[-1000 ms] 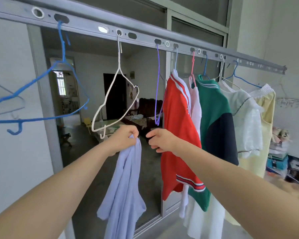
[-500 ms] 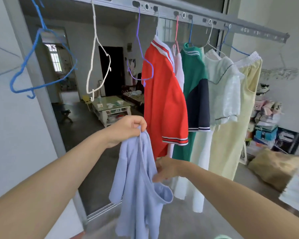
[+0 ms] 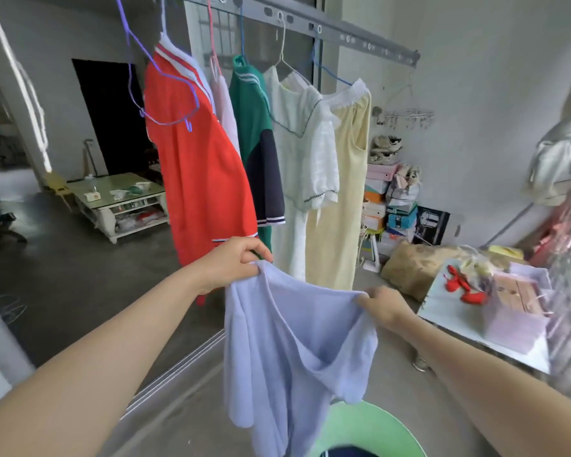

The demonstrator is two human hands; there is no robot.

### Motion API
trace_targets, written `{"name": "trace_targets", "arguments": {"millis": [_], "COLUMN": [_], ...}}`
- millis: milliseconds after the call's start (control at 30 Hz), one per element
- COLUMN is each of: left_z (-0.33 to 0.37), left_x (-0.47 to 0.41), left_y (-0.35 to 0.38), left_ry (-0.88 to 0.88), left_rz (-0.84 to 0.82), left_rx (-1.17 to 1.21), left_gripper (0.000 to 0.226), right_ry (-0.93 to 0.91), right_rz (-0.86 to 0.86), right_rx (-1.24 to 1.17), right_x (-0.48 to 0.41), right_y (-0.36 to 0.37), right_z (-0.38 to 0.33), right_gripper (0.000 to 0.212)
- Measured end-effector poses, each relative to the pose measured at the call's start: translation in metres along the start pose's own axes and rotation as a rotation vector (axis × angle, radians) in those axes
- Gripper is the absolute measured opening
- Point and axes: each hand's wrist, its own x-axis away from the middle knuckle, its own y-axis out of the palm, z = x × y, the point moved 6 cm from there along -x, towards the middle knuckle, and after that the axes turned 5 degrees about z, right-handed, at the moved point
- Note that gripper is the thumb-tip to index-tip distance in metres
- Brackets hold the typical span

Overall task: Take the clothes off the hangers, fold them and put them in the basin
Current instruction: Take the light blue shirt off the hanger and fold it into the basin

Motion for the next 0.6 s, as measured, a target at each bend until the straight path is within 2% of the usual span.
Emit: {"name": "trace_targets", "arguments": {"millis": [133, 233, 433, 533, 600], "left_z": [-0.002, -0.008, -0.046, -0.047, -0.039], "left_x": [-0.030, -0.048, -0.092, -0.109, -0.127], "left_y": [0.053, 0.075, 0.113, 0.130, 0.137], "left_ry": [0.060, 0.091, -0.092, -0.078, -0.026], "left_rz": [-0.024, 0.024, -0.019, 0.016, 0.080], "left_rx": [-0.199, -0.251, 0.037, 0.052, -0.025], "left_gripper": [0.007, 0.016, 0.025, 0.027, 0.022], "right_ry": [0.091, 0.119, 0.075, 0.077, 0.115], "right_rz": [0.149, 0.173, 0.127, 0.021, -0.074], "right_rx": [-0.193, -0.209, -0.086, 0.059, 0.112], "right_x": [0.012, 0.018, 0.026, 0.028, 0.027], "right_y": [-0.039, -0.050, -0.068, -0.075, -0.084], "right_z": [0.054, 0.078, 0.097, 0.107, 0.116], "right_gripper": [0.045, 0.041, 0.045, 0.037, 0.045]}}
